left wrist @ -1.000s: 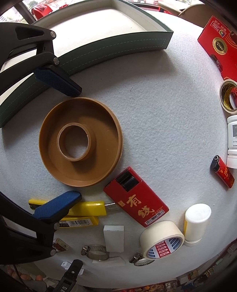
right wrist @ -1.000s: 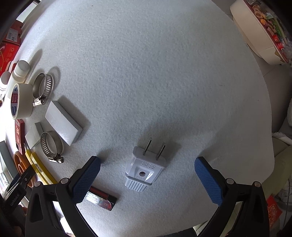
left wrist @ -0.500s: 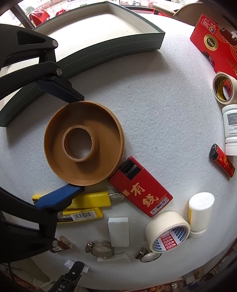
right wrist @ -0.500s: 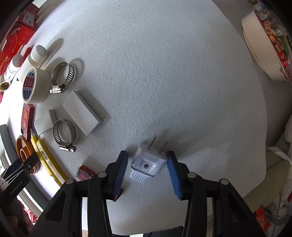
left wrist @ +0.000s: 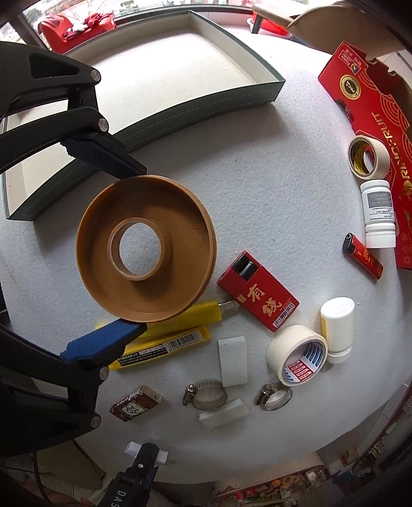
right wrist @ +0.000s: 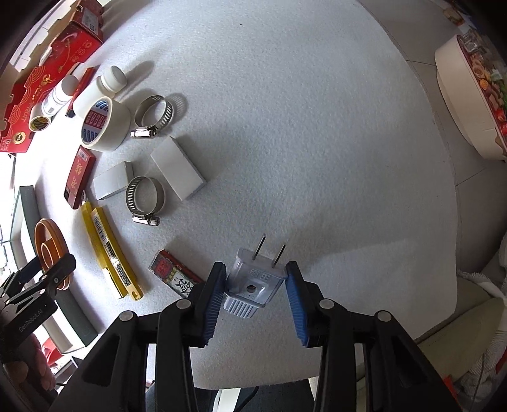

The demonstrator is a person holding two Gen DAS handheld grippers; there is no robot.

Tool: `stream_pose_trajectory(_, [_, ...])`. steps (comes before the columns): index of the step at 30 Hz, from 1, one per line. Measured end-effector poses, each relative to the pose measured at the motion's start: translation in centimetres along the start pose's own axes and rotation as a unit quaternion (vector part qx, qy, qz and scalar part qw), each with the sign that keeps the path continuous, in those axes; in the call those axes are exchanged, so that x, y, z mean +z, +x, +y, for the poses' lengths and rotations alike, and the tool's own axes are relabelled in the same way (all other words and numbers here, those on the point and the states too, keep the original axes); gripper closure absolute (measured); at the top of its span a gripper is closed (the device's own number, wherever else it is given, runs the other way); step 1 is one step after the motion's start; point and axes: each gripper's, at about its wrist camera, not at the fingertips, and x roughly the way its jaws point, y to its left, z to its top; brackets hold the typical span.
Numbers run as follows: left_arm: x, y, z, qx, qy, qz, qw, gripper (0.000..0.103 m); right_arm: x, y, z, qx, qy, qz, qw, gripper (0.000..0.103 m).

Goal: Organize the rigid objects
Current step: 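Close left tool on brown ring while right tool grasps white plug, then carry brown ring with left tool over tray while right tool carries plug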

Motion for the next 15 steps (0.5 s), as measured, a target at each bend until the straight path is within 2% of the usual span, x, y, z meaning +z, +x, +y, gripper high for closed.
stream_pose_trajectory(6, [-1.7,-1.9,-0.4,-0.031,0.010,-0.010,0.9994,0.014,-2.2,-3.0,0.7,0.004,-0.017,-0.012,1.000,0.063])
stream_pose_trajectory(7, [-1.8,-2.3,-0.2,-0.036,0.009,-0.012,0.9992,0.014,-2.5,-3.7,-0.7,0.007,-0.023,-0.010,1.000,0.063])
stream_pose_trajectory(9, [-2.2,-3.0,0.3,-0.044,0.005,-0.019,0.9988,0.014,-3.3,-4.7,-0.6,0.007,-0.032,-0.014,0.999,0.063])
stream_pose_trajectory(15, [-2.4,-5.1,2.3,-0.059,-0.015,-0.043,0.9972,0.014,-4.3,-6.9,1.8,-0.006,-0.066,-0.025,0.997,0.063])
